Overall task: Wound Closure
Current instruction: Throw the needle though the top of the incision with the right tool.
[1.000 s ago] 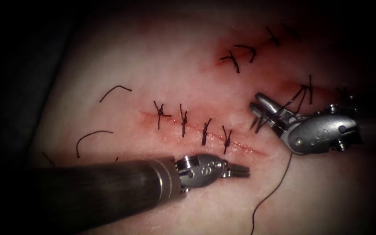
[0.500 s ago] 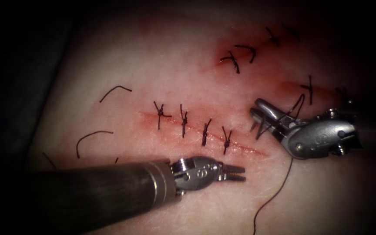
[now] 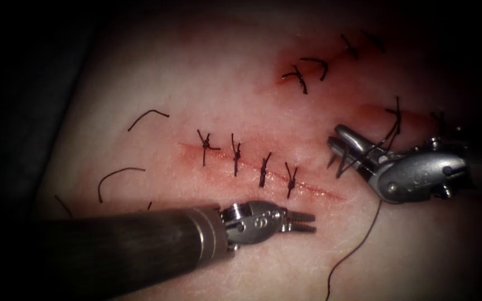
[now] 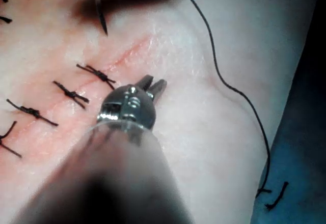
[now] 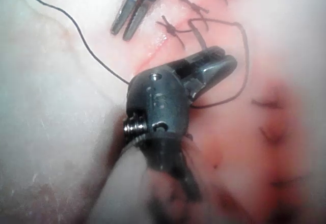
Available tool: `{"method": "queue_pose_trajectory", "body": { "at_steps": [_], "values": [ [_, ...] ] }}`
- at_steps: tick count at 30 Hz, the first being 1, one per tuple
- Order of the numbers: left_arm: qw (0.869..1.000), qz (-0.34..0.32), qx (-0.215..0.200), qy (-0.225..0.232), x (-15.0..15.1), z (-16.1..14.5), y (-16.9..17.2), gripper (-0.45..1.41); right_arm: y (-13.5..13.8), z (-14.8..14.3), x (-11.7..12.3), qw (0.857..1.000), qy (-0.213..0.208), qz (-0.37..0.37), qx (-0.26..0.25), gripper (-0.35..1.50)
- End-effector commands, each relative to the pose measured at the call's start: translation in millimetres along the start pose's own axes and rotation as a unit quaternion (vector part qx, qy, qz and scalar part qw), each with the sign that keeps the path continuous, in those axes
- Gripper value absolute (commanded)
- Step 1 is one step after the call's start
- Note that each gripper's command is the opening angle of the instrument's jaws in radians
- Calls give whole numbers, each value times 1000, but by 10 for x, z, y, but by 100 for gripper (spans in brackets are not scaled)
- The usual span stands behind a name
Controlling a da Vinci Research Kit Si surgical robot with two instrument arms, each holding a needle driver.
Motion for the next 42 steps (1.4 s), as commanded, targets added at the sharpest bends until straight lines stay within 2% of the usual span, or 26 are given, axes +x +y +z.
{"method": "queue_pose_trajectory", "body": {
  "at_steps": [1,15,19,25,29,42],
  "values": [
    [1000,-1,0,1,-3,9,0,-8,-10,4,-3,1000,1,0,0,-35],
    [1000,-1,0,-1,-2,5,5,-8,-22,6,-16,1000,-3,-11,4,-35],
    [1000,-1,-1,-2,-2,-2,10,-6,-29,4,-22,999,-4,-39,9,-35],
    [1000,-2,-5,-4,1,-20,22,-1,-49,-3,-31,997,0,-76,17,-35],
    [1000,-5,-1,-9,2,-35,19,0,-73,-15,-37,994,9,-105,26,-35],
    [1000,-9,9,-15,-6,-34,12,2,-120,-32,-52,989,21,-145,35,-35]
  ]
}}
